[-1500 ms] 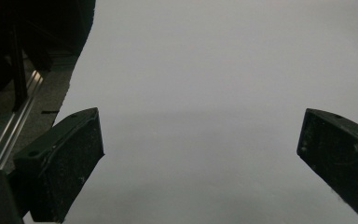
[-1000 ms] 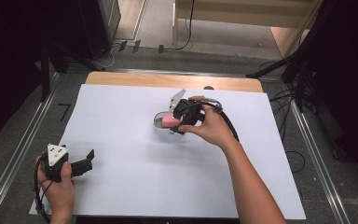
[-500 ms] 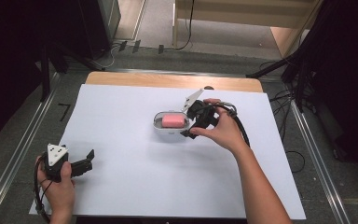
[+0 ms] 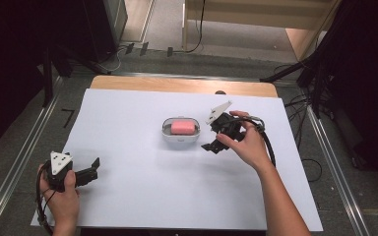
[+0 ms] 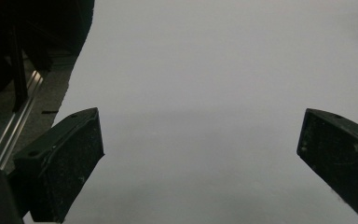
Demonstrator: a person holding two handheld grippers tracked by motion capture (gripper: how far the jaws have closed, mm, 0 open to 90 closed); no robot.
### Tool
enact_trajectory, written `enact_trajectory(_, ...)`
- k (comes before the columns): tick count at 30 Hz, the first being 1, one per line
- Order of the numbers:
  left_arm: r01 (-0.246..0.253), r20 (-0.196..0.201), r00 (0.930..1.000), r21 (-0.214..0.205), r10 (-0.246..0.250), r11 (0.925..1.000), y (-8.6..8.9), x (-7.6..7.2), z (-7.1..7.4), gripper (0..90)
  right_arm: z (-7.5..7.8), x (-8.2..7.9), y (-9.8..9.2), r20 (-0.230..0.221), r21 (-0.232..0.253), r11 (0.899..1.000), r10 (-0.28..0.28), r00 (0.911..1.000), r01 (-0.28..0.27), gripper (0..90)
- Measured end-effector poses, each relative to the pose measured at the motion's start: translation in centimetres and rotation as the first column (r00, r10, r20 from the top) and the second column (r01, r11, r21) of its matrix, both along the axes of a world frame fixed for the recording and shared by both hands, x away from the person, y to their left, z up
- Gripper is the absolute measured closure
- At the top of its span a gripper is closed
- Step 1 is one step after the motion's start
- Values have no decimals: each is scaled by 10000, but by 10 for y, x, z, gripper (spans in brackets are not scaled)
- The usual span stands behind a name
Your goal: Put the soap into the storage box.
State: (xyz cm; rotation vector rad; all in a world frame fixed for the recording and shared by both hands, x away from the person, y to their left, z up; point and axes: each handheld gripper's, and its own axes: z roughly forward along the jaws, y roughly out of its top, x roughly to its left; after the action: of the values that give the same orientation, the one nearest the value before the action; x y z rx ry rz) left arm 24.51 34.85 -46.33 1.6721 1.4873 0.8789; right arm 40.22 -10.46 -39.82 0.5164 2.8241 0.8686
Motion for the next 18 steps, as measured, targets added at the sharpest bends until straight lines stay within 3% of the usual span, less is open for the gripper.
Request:
enact_trajectory(7,1,6,10000,22,-1,10000,0,0,0,8,-5,-11,-19,154,178,9982,-577,9982,574,117)
enact_trajectory(18,26,8,10000,59,-26,10000,0,0,0,8,-17,-25,-53,-2,488,9907,-1271,9919,1270,101)
